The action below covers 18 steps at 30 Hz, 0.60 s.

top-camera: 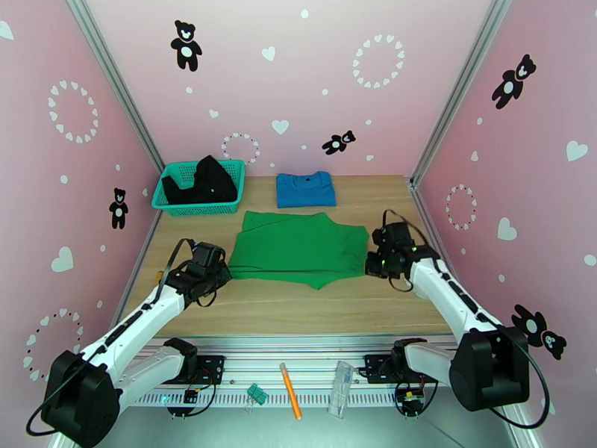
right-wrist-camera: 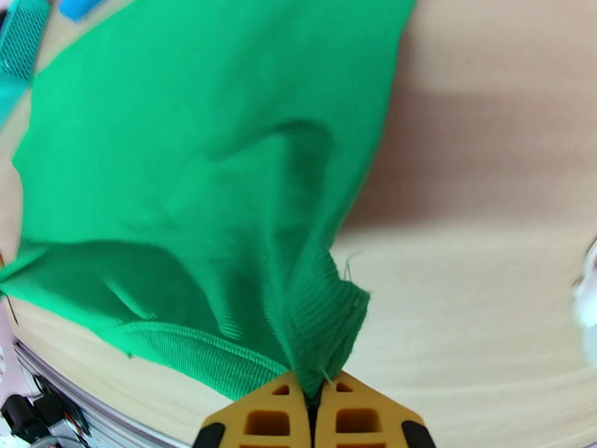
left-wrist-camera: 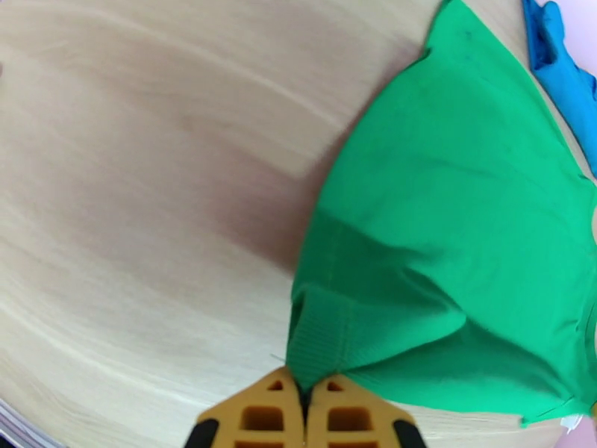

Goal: Fold and stack the mixed laundry pile

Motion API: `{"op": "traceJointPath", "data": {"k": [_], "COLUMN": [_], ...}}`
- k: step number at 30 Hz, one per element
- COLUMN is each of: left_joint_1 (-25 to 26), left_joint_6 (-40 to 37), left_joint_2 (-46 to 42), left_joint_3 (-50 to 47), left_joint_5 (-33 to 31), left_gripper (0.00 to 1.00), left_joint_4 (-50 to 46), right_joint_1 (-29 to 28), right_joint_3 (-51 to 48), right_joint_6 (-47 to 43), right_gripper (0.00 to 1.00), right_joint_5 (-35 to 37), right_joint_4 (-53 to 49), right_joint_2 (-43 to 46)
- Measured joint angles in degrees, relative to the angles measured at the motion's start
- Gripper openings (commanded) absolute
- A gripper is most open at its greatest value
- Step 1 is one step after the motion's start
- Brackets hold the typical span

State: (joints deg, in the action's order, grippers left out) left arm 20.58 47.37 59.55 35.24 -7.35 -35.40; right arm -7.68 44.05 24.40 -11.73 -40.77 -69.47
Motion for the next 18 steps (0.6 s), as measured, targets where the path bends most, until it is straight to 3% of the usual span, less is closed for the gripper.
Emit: {"op": "traceJointPath", "data": {"k": [3,6,11,18], "left_joint_1": [0.0,0.0,0.0,0.0], "left_joint_6": [1.0,1.6,2.3,2.9], "left_joint_2": [0.0,0.0,0.7,2.6], "left_joint_3": [-1.3,-2.7,-4.7,-7.1], "left_joint_5": [-0.2,-0.2,0.4,1.1], "left_gripper": [0.00,0.00,0.00,0.00], "left_joint_4": [-0.1,0.0,0.4,2.7], "right_joint_1": [-1.3,-1.6,-2.8,-18.1], "right_joint_3": [-5.3,-8.7,-9.2,-0.9], "right_joint_6": [2.4,5.2,7.3,5.9], "right_gripper": [0.08,0.33,0.55,0.56], "right_joint_5": [0.5,1.5,4.0,9.5], "right_joint_4": [0.1,0.0,-1.2,-3.8], "right_joint_2": [0.0,0.0,4.6,10.5]}}
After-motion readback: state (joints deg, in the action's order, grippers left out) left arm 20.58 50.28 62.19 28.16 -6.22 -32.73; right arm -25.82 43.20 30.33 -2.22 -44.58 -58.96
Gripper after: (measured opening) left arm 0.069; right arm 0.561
